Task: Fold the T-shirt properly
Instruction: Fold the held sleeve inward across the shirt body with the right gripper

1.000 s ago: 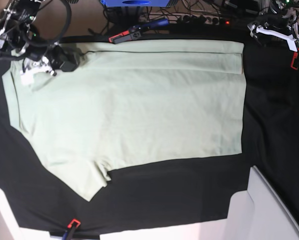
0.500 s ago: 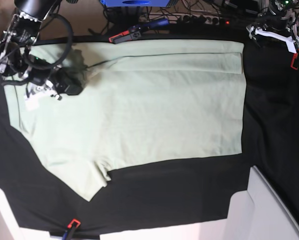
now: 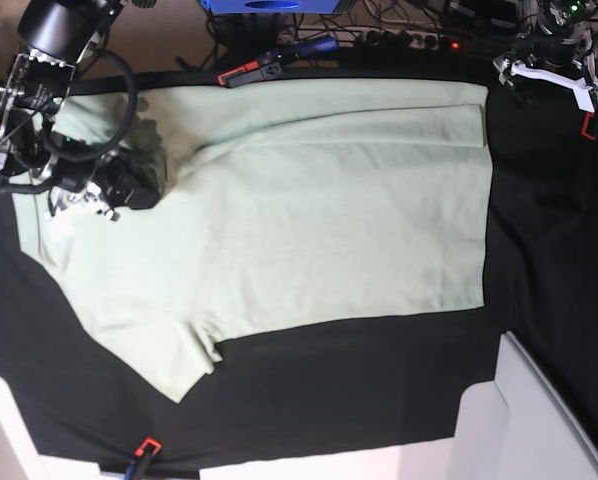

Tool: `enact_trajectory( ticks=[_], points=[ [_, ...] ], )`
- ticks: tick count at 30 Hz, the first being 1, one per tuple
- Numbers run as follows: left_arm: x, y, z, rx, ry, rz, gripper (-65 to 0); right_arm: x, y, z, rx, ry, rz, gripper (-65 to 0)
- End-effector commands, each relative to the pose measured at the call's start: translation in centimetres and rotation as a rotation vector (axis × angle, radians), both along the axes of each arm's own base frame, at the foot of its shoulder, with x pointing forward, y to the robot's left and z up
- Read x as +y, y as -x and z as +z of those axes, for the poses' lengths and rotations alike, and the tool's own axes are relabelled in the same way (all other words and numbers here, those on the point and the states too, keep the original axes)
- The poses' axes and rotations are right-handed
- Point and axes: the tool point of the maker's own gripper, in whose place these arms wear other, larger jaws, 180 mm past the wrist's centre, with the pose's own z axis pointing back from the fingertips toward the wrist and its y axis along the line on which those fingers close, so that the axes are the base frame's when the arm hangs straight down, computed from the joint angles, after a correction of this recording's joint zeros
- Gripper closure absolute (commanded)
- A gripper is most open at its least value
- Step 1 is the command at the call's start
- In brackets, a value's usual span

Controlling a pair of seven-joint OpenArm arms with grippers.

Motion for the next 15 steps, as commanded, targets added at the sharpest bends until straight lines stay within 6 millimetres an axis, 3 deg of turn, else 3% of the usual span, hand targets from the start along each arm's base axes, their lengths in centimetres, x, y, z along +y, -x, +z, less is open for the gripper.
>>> enact_trajectory(
  ticks=[1,3,7,8,11,15],
  points=[
    [0.5,-0.3,0.8,-0.018,-0.026,-0.009,-56.4,-0.2,-0.7,0.7,-0.030,-0.008,-0.002,-2.6],
    [0.5,-0.4,0.8,-0.020,-0.026,-0.009,-56.4,-0.3,-0.7,0.7,-0.028,-0.015,-0.005,-10.2],
    [0.5,-0.4,0.9,-0.021,-0.026,-0.009,-56.4,-0.2,-1.1,1.5,-0.066,-0.043,-0.015,-37.0],
    [0.5,-0.4,0.9,-0.021,-0.026,-0.009,-56.4,-0.2,-1.5,2.1,-0.093,-0.056,-0.022,-39.2],
    [0.5,-0.4,0.9,-0.021,-0.026,-0.009,-56.4,-2.6,-2.4,4.7,-0.227,0.040,-0.035,-37.3],
    [0.5,-0.4,0.9,-0.021,-0.026,-0.009,-56.4,-3.9,-0.9,5.9,-0.263,0.115,-0.049,-36.6]
  ],
)
